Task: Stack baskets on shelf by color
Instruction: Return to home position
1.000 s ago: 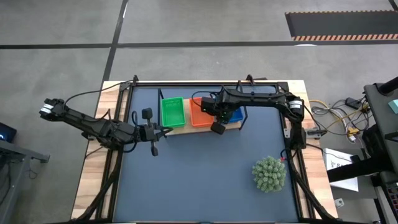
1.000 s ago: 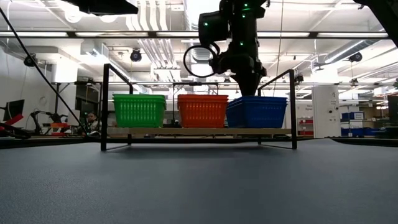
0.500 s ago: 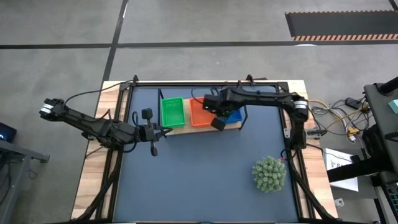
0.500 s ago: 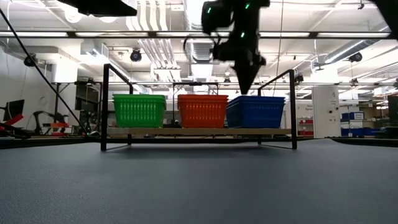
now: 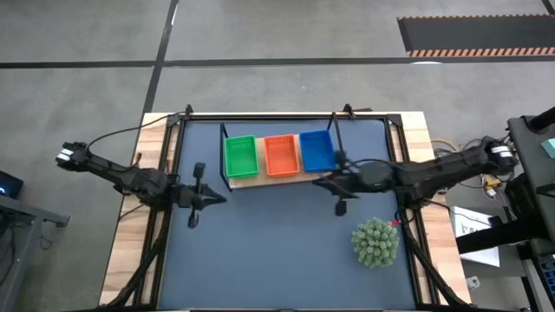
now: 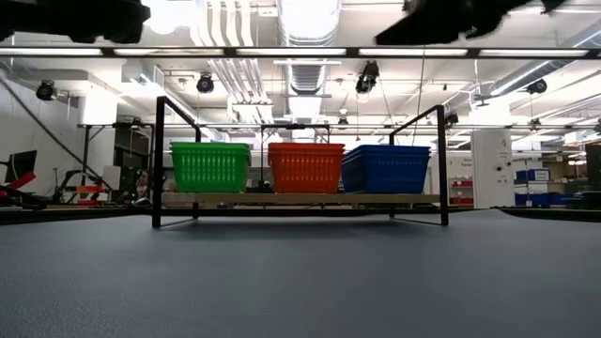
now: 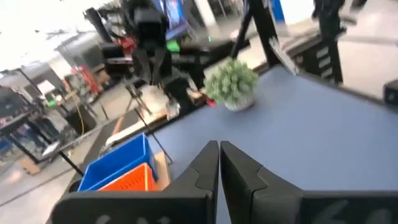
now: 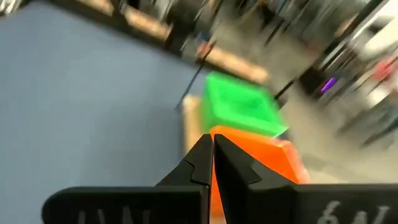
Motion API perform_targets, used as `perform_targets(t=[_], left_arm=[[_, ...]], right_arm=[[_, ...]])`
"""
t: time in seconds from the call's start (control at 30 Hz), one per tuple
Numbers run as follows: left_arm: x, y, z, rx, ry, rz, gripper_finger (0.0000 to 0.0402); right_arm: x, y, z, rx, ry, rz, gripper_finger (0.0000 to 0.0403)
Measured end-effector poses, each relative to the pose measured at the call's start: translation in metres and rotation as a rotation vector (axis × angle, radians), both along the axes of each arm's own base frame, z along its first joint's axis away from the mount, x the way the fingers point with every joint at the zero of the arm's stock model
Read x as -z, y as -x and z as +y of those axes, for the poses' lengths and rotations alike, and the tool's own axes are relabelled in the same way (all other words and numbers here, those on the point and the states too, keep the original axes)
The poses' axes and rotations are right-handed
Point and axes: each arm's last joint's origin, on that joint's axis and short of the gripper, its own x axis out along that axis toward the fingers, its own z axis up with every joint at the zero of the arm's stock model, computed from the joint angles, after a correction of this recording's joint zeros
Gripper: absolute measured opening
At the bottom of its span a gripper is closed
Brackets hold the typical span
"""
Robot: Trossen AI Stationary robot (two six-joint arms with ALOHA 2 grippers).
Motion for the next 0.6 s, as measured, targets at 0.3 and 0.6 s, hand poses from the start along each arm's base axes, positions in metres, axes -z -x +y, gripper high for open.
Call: perform_targets(t=[0.3, 0.6], left_arm=[[0.046, 0.034, 0.017, -0.151, 0.062, -0.118, 0.0], [0.078, 0.033, 0.017, -0.202, 0.133, -0.042, 0.0]], right_arm=[[0.038, 0.072, -0.033, -0.051, 0.023, -0.326, 0.0008], [0.051, 0.137, -0.031, -0.073, 0.066, -0.671, 0.0008]])
